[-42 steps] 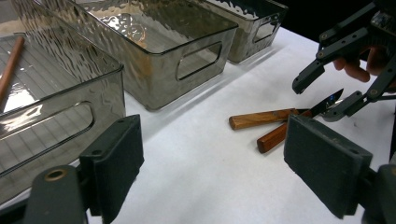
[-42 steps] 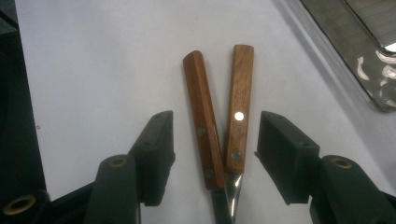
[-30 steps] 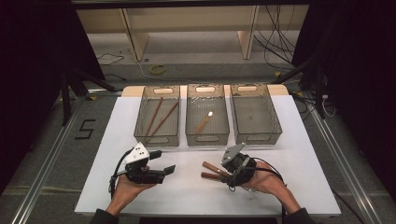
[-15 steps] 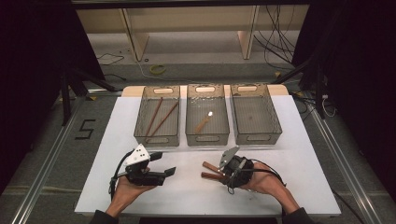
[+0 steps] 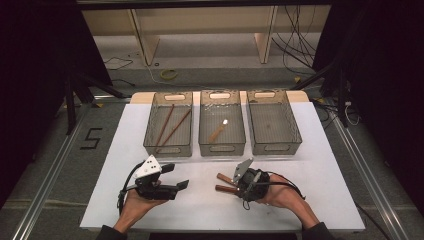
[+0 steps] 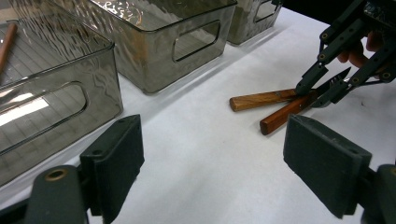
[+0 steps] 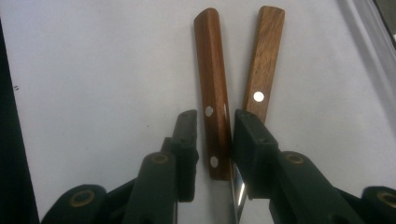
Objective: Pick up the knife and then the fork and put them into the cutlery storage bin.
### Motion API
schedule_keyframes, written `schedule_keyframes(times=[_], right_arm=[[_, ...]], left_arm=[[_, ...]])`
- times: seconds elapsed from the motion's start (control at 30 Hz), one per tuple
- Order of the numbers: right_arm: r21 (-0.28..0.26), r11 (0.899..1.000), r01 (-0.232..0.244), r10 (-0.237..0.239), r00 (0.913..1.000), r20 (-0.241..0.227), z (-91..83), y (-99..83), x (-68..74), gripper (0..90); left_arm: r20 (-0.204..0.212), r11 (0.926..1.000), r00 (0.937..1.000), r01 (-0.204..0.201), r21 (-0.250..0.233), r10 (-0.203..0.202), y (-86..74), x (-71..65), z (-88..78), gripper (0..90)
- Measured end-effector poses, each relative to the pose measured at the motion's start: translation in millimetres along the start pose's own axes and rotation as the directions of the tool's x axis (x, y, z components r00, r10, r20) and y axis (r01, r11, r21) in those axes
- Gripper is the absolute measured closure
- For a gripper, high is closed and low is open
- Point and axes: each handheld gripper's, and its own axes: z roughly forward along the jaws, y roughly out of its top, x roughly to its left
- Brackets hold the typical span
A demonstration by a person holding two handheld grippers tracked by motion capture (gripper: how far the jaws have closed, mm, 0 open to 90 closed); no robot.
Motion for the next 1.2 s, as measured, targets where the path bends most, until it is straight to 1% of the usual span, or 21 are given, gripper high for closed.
schedule_keyframes(times=[0.13, 0.17, 0.2, 0.23, 0.27, 0.6, 0.83, 0.87, 0.9, 0.97, 1.0, 1.07, 1.13, 1.2], right_arm=[[0.020, 1.000, 0.023, -0.023, 0.9997, -0.003, 2.6, 3.0, 1.4, 71.5], [0.028, 0.999, 0.021, -0.021, 0.9998, -0.002, 3.7, 3.7, 2.4, 71.8], [0.037, 0.999, 0.035, -0.035, 0.9994, -0.010, 5.6, 4.0, 2.2, 71.8], [0.053, 0.998, 0.041, -0.040, 0.9991, -0.017, 7.8, 4.5, 3.1, 72.2], [0.067, 0.997, 0.048, -0.047, 0.9988, -0.015, 10.0, 5.1, 4.3, 72.6], [0.072, 0.995, 0.068, -0.067, 0.9976, -0.017, 9.6, 6.4, 4.7, 77.6], [0.074, 0.992, 0.106, -0.107, 0.9943, 0.009, 8.1, 7.3, 6.8, 80.6], [0.078, 0.990, 0.121, -0.123, 0.9923, 0.015, 7.4, 7.5, 6.3, 80.9], [0.080, 0.989, 0.127, -0.129, 0.9915, 0.021, 6.8, 7.6, 5.9, 81.1], [0.069, 0.990, 0.121, -0.123, 0.9920, 0.030, 5.8, 7.1, 5.9, 81.2], [0.077, 0.989, 0.128, -0.130, 0.9910, 0.030, 4.8, 7.0, 5.1, 81.2], [0.067, 0.990, 0.122, -0.124, 0.9917, 0.034, 4.3, 6.7, 5.4, 81.2], [0.059, 0.990, 0.127, -0.129, 0.9907, 0.042, 2.4, 7.1, 5.2, 81.2], [0.040, 0.993, 0.114, -0.116, 0.9913, 0.062, -1.7, 7.8, 4.9, 81.2]], left_arm=[[0.003, 1.0000, 1.0000, 0.002, 0.001, -0.002, 0.0, -0.9, 0.7, 19.5], [0.005, 1.0000, 1.0000, 0.000, 0.003, 0.000, 0.0, -1.0, 0.9, 19.6], [0.006, 1.0000, 1.0000, 0.000, 0.005, 0.000, -0.1, -1.1, 1.0, 19.6], [0.006, 1.0000, 1.0000, 0.000, 0.006, 0.000, -0.2, -1.0, 1.1, 19.6], [0.007, 1.0000, 1.0000, -0.002, 0.006, 0.002, -0.1, -0.8, 1.2, 19.6], [0.010, 0.9999, 0.9999, 0.004, 0.010, -0.004, -0.7, -0.5, 2.5, 19.8], [0.012, 0.9998, 0.9999, 0.001, 0.018, -0.002, -1.9, 0.2, 4.1, 19.9], [0.012, 0.9998, 0.9999, 0.001, 0.018, -0.001, -1.9, 0.2, 4.2, 19.9], [0.013, 0.9998, 0.9999, 0.002, 0.017, -0.002, -1.9, 0.2, 4.2, 19.9], [0.012, 0.9999, 0.9999, 0.003, 0.017, -0.003, -2.0, 0.4, 4.1, 19.9], [0.013, 0.9998, 0.9999, 0.004, 0.019, -0.004, -1.9, 0.7, 3.9, 19.9], [0.012, 0.9998, 0.9999, 0.005, 0.017, -0.005, -2.0, 1.2, 3.7, 19.9], [0.009, 0.9999, 0.9999, 0.006, 0.012, -0.006, -2.2, 1.7, 3.5, 19.9], [0.008, 0.9999, 0.9999, 0.012, 0.005, -0.012, -2.6, 2.2, 3.4, 19.9]])
